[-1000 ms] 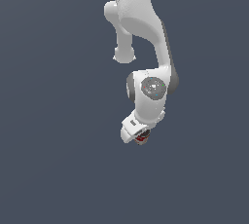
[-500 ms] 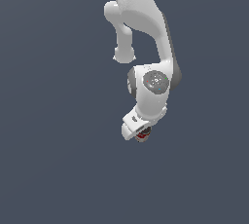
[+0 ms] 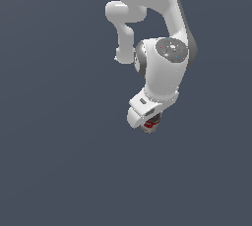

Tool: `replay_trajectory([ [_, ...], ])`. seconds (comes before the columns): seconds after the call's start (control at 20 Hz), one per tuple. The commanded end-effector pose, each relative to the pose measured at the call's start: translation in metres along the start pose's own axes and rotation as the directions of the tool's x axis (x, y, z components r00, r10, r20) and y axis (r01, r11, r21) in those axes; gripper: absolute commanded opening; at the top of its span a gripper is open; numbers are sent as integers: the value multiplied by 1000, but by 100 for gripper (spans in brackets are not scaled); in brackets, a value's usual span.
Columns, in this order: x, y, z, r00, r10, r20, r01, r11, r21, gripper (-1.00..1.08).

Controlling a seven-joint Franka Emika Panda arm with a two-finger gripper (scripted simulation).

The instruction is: Pick up the object and move it to a goal position.

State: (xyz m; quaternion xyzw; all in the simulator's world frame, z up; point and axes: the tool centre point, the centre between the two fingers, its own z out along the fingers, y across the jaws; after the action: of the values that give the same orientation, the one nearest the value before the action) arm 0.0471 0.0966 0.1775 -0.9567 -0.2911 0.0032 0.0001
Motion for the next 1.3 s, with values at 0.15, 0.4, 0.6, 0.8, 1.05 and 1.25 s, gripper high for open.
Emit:
replay_trajectory([
  [0.15, -2, -16, -67, 1000, -1, -5, 1, 1000, -3, -100],
  [0.4, -4, -31, -126, 1000, -1, -5, 1, 1000, -3, -100],
  [0.6, -5, -42, -172, 1000, -1, -5, 1, 1000, -2, -100],
  [0.8, -6, -52, -216, 1000, -1, -5, 1, 1000, -2, -100],
  [1.05, -6, -64, -267, 1000, -1, -6, 1, 1000, -2, -100],
  [1.25, -6, -71, -299, 1000, 0, -6, 0, 1000, -2, -100],
])
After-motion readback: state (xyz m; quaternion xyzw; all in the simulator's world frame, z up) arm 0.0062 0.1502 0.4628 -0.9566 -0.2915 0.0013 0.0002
